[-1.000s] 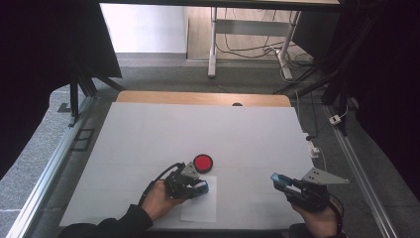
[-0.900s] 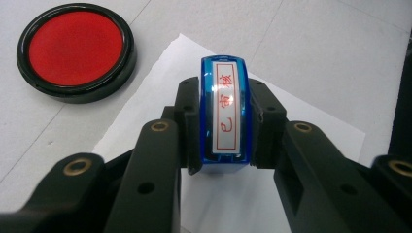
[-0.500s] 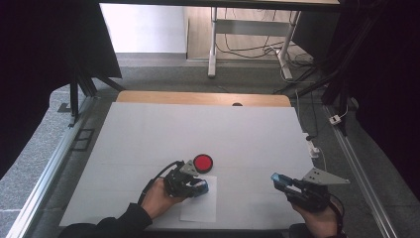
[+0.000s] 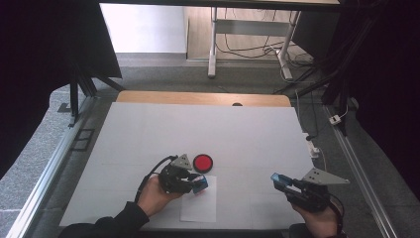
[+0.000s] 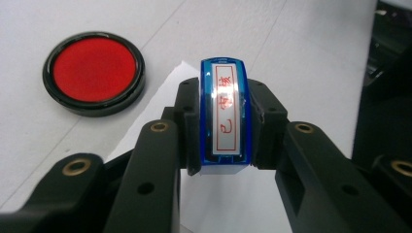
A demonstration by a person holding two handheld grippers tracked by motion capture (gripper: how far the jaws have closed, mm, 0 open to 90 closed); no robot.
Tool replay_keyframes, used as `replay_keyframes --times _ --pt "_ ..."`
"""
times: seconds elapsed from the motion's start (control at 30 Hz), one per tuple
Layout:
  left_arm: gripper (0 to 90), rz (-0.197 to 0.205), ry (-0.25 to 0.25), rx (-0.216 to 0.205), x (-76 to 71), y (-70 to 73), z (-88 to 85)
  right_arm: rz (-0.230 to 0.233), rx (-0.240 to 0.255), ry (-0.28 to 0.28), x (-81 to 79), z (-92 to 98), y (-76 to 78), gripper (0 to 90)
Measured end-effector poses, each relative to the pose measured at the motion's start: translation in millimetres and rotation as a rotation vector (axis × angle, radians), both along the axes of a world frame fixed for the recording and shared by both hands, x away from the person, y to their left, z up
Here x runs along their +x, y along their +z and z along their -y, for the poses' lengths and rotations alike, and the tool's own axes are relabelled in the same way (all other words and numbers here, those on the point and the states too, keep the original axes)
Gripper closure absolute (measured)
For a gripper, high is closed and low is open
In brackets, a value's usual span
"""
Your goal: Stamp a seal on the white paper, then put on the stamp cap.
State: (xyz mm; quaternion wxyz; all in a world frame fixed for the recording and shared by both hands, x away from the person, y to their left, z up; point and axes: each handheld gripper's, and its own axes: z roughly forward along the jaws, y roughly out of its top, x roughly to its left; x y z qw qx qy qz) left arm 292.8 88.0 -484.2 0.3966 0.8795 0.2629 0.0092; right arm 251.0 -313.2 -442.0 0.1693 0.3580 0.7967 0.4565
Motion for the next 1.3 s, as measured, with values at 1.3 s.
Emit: replay_keyframes --times 1.3 --pt "69.2 0.076 -0.019 -0.209 -7.7 46.0 -44.6 -0.034 0.014 0.024 2.8 -3.1 -1.4 68.5"
